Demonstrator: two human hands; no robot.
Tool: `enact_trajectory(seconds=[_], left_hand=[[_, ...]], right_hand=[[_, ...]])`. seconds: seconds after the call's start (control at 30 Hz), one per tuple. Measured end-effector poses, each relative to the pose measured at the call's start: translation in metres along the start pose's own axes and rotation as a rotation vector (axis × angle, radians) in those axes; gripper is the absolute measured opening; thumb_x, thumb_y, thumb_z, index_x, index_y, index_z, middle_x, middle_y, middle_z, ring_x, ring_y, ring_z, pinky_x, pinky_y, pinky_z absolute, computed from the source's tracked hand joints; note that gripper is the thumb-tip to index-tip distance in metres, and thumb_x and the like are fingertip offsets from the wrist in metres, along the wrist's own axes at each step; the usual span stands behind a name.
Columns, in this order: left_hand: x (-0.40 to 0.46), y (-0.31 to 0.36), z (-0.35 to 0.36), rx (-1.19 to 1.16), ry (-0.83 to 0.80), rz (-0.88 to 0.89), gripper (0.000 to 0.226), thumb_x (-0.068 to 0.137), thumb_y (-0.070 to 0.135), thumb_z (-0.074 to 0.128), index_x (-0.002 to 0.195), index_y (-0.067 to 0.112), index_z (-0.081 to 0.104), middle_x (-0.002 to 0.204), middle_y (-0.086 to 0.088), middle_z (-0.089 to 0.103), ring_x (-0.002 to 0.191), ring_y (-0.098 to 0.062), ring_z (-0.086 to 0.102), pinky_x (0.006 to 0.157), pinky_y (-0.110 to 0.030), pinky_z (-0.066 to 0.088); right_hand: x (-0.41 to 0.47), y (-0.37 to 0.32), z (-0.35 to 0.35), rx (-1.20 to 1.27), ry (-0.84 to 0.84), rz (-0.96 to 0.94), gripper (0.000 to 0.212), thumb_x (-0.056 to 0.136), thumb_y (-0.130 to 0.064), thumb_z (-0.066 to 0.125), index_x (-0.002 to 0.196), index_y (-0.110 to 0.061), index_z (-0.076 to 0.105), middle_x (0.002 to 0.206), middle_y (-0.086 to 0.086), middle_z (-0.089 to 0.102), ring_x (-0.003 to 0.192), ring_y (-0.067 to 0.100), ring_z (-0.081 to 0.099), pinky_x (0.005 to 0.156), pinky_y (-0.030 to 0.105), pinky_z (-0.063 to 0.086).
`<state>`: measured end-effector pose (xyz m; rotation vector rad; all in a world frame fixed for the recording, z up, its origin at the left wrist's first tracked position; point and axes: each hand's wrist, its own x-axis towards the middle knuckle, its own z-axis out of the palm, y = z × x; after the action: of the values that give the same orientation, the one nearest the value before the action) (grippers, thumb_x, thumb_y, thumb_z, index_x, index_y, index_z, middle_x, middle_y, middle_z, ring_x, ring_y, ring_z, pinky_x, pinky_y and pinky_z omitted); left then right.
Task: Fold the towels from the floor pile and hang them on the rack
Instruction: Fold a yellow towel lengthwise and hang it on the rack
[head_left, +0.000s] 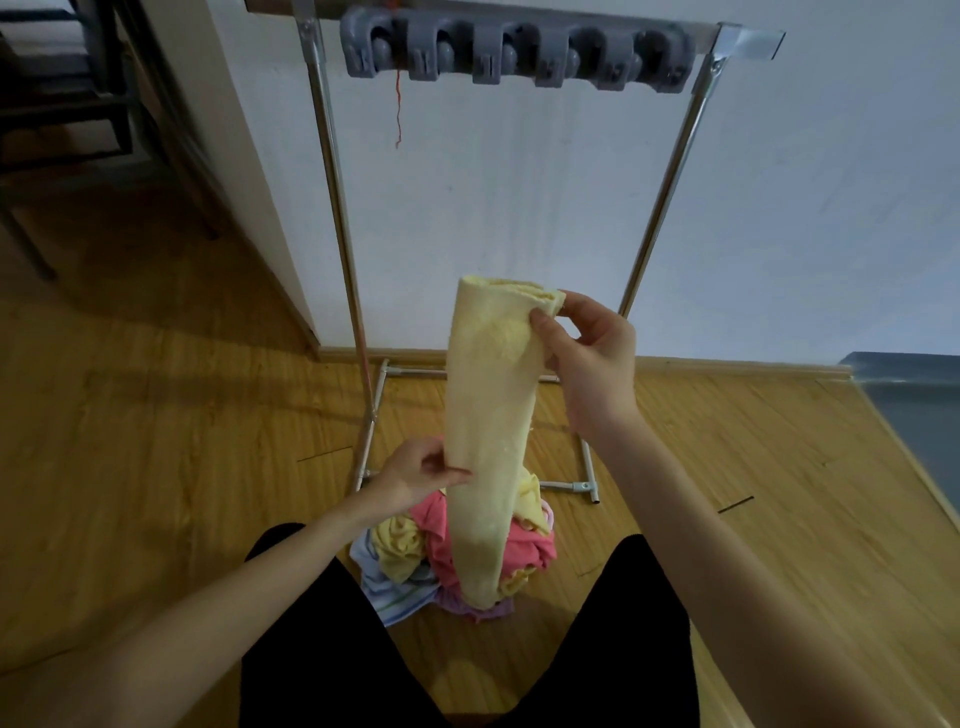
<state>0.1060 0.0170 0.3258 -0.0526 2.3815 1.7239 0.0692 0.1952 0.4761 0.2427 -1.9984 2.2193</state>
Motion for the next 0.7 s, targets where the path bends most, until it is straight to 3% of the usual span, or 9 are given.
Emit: enact_trajectory(seconds=[0.07, 0.13, 0.27, 0.37, 0.47, 0.57, 0.63, 0.7], left_hand=[[0.005, -0.001, 0.008, -0.012, -0.002, -0.052, 0.028, 0.077, 0.012, 0.076, 0.102, 0.014, 0.063, 0.093, 0.012, 0.064, 0.094, -0.011, 0.064, 0.071, -0.011, 0.050], [0.009, -0.006, 0.013, -0.065, -0.032, -0.087, 0.032, 0.080, 0.016, 0.074, 0.109, 0.015, 0.061, 0.098, 0.012, 0.065, 0.094, -0.007, 0.062, 0.067, -0.011, 0.049], [0.013, -0.024, 0.014, -0.074, -0.077, -0.124, 0.030, 0.087, 0.020, 0.067, 0.117, 0.018, 0.060, 0.111, 0.002, 0.066, 0.106, -0.015, 0.062, 0.080, -0.021, 0.053], [0.016, -0.028, 0.008, -0.033, -0.043, -0.161, 0.029, 0.091, 0.023, 0.061, 0.119, 0.019, 0.059, 0.111, 0.002, 0.066, 0.107, -0.017, 0.061, 0.093, -0.032, 0.050], [0.020, -0.015, -0.002, -0.010, 0.014, -0.176, 0.010, 0.092, 0.023, 0.059, 0.100, 0.018, 0.064, 0.095, 0.004, 0.067, 0.095, -0.014, 0.061, 0.079, -0.024, 0.049], [0.025, 0.016, -0.020, 0.021, -0.017, -0.096, 0.016, 0.091, 0.022, 0.061, 0.076, 0.019, 0.064, 0.071, 0.010, 0.063, 0.073, -0.008, 0.060, 0.063, -0.019, 0.041], [0.028, 0.041, -0.035, 0.007, -0.069, -0.038, 0.017, 0.082, 0.028, 0.070, 0.075, 0.012, 0.069, 0.069, 0.007, 0.066, 0.069, -0.009, 0.061, 0.067, -0.023, 0.042], [0.028, 0.067, -0.048, 0.016, -0.107, 0.025, 0.034, 0.066, 0.035, 0.073, 0.077, 0.003, 0.071, 0.070, -0.004, 0.067, 0.066, -0.016, 0.060, 0.064, -0.026, 0.044]], right_hand=[[0.006, -0.009, 0.002, 0.065, 0.038, 0.024, 0.009, 0.087, -0.003, 0.064, 0.095, -0.004, 0.069, 0.088, 0.005, 0.069, 0.075, 0.018, 0.065, 0.061, 0.028, 0.052], [0.012, -0.018, 0.001, 0.188, 0.064, 0.061, 0.010, 0.088, -0.002, 0.062, 0.096, 0.000, 0.068, 0.092, 0.013, 0.068, 0.080, 0.022, 0.065, 0.064, 0.030, 0.054], [0.021, -0.019, -0.012, 0.293, 0.260, 0.117, 0.011, 0.089, -0.003, 0.061, 0.097, 0.003, 0.067, 0.090, 0.013, 0.067, 0.081, 0.021, 0.066, 0.068, 0.026, 0.055], [0.025, 0.007, -0.028, 0.233, 0.472, 0.153, 0.012, 0.088, -0.008, 0.064, 0.100, -0.004, 0.066, 0.103, 0.014, 0.068, 0.095, 0.024, 0.066, 0.074, 0.028, 0.055], [0.023, 0.042, -0.044, 0.078, 0.589, 0.200, 0.009, 0.087, -0.011, 0.063, 0.095, -0.015, 0.062, 0.098, 0.004, 0.066, 0.097, 0.020, 0.064, 0.086, 0.039, 0.056], [0.015, 0.081, -0.056, -0.023, 0.614, 0.345, 0.018, 0.088, -0.006, 0.059, 0.106, -0.008, 0.059, 0.102, 0.007, 0.064, 0.096, 0.020, 0.063, 0.087, 0.040, 0.056], [0.009, 0.109, -0.063, -0.102, 0.558, 0.462, 0.023, 0.087, -0.003, 0.059, 0.109, -0.003, 0.058, 0.104, 0.013, 0.064, 0.098, 0.025, 0.064, 0.085, 0.039, 0.056], [0.003, 0.129, -0.067, -0.183, 0.436, 0.576, 0.027, 0.084, 0.000, 0.060, 0.111, 0.000, 0.056, 0.102, 0.017, 0.063, 0.096, 0.030, 0.064, 0.079, 0.039, 0.057]])
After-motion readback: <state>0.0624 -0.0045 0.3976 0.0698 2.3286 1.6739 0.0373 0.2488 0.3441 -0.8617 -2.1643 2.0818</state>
